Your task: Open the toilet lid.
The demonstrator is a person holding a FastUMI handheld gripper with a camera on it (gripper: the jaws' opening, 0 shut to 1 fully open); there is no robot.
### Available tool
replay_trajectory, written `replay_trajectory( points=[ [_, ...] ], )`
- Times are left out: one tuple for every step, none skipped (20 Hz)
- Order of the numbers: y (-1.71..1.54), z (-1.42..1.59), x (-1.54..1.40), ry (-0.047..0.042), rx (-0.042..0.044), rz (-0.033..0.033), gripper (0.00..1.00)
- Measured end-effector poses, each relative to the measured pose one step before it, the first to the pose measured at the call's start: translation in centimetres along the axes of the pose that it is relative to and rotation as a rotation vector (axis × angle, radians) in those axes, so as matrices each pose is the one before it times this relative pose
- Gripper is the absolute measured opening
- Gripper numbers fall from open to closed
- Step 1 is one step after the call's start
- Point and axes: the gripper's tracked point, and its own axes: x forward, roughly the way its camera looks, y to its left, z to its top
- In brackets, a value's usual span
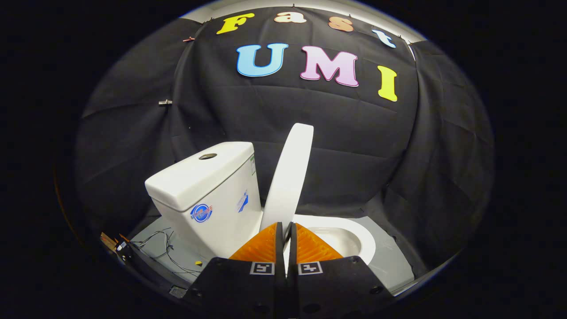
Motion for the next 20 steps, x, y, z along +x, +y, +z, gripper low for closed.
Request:
replay_trajectory(
  points=[
    [0.386,0.144,-0.063,-0.00196,-0.00093,0.00703,0.04],
    [0.695,0.048,0.095,-0.00361,-0.00327,0.00978,0.04],
    [0.474,0.132,0.125,-0.0037,-0.01041,0.00713,0.04],
    [0.327,0.078,0.132,-0.00203,-0.00962,0.0025,0.04],
    [0.267,0.118,0.044,-0.00188,-0.00633,0.00224,0.05],
    [0.426,0.065,-0.051,-0.00101,-0.00171,0.00389,0.04],
    [0.485,0.013,0.046,-0.00114,-0.00022,0.00571,0.04],
    [0.51,0.163,0.151,-0.00144,-0.00173,0.00824,0.04],
    [0.489,0.026,0.039,-0.00156,-0.00647,0.00716,0.04],
    [0.504,0.016,0.016,-0.00079,-0.01041,0.00515,0.04],
    [0.348,-0.065,-0.085,-0.00117,-0.00959,-0.00012,0.04],
    [-0.028,0.134,0.113,0.00015,-0.00557,-0.00211,0.04],
    [0.124,-0.003,-0.01,-0.00015,0.00353,0.00236,0.04],
    [0.327,0.02,0.06,0.00003,0.00473,0.00378,0.04],
    [0.278,0.047,-0.001,-0.00115,0.00056,0.00593,0.04],
    [0.446,0.033,0.126,-0.00042,-0.00633,0.006,0.04],
    [0.332,-0.015,0.078,-0.00067,-0.00824,0.00445,0.04],
    [0.208,0.084,0.039,-0.00066,-0.00886,0.00237,0.04],
    [0.063,0.007,0.029,-0.00027,-0.00484,-0.00026,0.04],
    [0.054,-0.092,-0.055,0.00054,0.00075,0.00021,0.04]
  ],
)
